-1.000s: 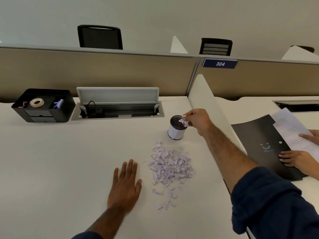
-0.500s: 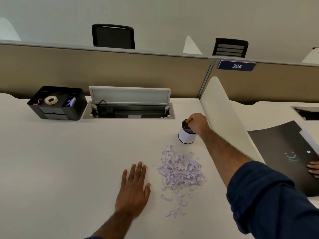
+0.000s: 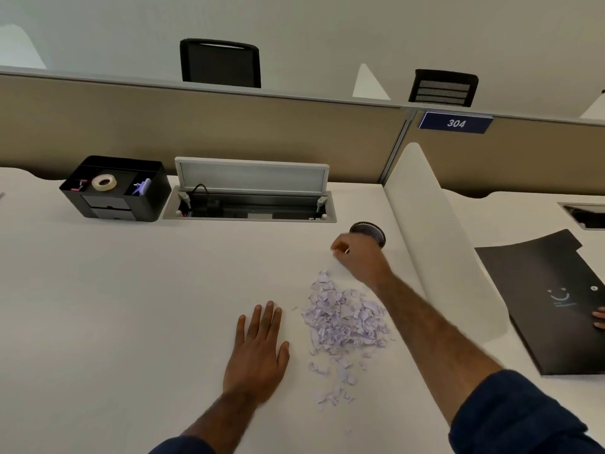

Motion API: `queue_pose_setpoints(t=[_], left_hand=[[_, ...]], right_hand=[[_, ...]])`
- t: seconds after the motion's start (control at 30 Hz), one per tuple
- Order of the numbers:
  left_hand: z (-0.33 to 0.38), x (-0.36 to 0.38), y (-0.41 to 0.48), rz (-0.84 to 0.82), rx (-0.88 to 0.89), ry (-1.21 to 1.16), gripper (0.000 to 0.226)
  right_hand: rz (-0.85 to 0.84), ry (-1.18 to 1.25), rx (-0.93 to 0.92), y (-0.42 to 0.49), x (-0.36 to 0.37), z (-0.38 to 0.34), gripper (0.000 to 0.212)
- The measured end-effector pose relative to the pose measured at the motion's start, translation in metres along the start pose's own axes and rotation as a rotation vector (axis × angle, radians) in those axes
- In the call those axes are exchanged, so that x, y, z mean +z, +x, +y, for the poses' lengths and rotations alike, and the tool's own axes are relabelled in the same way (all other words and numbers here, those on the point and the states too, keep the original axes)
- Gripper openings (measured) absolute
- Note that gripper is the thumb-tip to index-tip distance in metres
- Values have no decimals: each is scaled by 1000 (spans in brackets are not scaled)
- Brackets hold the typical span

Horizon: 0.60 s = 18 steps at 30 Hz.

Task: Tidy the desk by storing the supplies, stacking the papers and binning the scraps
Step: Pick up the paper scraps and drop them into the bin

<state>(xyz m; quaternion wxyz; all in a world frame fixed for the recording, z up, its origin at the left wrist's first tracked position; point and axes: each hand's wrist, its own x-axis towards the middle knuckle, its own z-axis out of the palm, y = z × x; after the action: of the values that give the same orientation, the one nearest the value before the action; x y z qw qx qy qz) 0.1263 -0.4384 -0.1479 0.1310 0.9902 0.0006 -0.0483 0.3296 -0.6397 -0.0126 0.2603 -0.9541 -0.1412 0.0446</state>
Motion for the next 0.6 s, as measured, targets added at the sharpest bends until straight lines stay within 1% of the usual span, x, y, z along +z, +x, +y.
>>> queue_pose_setpoints(t=[0.07,0.13,0.2,0.27,0.33,0.4,0.47,0.53,0.6], left_hand=[[0,-2,-1,-15,-1,-6,70],[1,-4,-1,-17,-2,-16,71],[2,-6,-1,-25,-3,-15,71],[3,-8,-1,-34,-4,-10,70],[3,-8,-1,-38,-6,-3,70],[3,-7,-1,-43,-4,3,69],[3,-7,-1,-36,-4,7,70],[3,-8,-1,-45,-1,6,71],[3,-8,-2,-55,-4,9,71]], right_hand=[[-180,-64,-9,-16,26,2,27],[-313,-153,7,-26,45,5,43],[-408,-256,21,-30,57,7,58],[-456,-333,16,-34,62,8,68],[-486,-348,-15,-40,66,8,67],[-480,-291,-38,-43,64,8,56],[-410,-242,-27,-43,57,9,47],[-312,-203,-5,-41,47,11,43],[-289,-156,5,-40,41,13,41]])
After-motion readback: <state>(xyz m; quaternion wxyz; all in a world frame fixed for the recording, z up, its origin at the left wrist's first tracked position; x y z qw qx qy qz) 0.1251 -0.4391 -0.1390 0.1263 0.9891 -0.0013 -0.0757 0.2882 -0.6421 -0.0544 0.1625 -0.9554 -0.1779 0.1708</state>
